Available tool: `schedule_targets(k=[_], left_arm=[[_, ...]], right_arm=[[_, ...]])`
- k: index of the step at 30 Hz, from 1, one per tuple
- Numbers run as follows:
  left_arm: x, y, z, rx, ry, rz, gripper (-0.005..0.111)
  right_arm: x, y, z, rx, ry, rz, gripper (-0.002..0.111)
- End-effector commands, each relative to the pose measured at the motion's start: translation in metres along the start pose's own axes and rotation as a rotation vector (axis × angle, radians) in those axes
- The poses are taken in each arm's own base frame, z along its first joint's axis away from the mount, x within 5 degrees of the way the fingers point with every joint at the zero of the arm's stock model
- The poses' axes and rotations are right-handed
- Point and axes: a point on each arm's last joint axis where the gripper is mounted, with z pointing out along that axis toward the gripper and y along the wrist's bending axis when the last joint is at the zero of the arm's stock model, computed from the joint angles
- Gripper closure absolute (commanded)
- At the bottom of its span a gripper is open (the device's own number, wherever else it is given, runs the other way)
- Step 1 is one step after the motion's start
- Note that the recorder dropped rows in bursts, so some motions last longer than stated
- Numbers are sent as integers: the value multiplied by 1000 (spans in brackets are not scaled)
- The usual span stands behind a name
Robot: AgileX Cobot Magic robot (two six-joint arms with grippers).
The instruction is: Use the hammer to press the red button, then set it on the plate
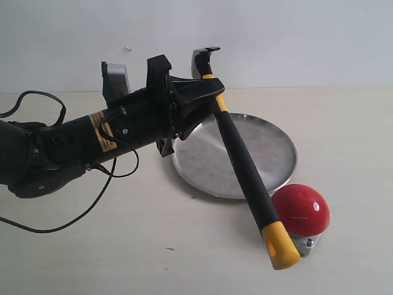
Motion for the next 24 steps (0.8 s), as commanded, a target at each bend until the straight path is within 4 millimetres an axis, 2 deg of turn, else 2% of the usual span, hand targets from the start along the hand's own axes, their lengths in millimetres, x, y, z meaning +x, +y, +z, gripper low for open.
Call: schedule_targets(k=[1, 13, 16, 18, 21, 22, 24], left_arm=[[-3, -14, 0, 108, -16, 0, 107], [-2, -14, 0, 106, -6, 4, 107], [-3, -14, 0, 107, -9, 3, 107], [-3, -14, 0, 107, -9, 3, 107], [-3, -14, 0, 107, -10, 5, 107], [-3, -14, 0, 107, -10, 5, 107], [-3, -14, 0, 107, -10, 5, 107]], right_arm=[[0, 0, 0, 7, -12, -5, 108], [0, 0, 0, 7, -12, -8, 108], [-9, 0, -1, 2, -113, -6, 108], [-21, 0, -3, -14, -246, 136, 108], [-31, -4, -6, -62, -365, 608, 108], [-34, -6, -8, -69, -411, 682, 108], [-38, -8, -10, -61, -466, 670, 108]])
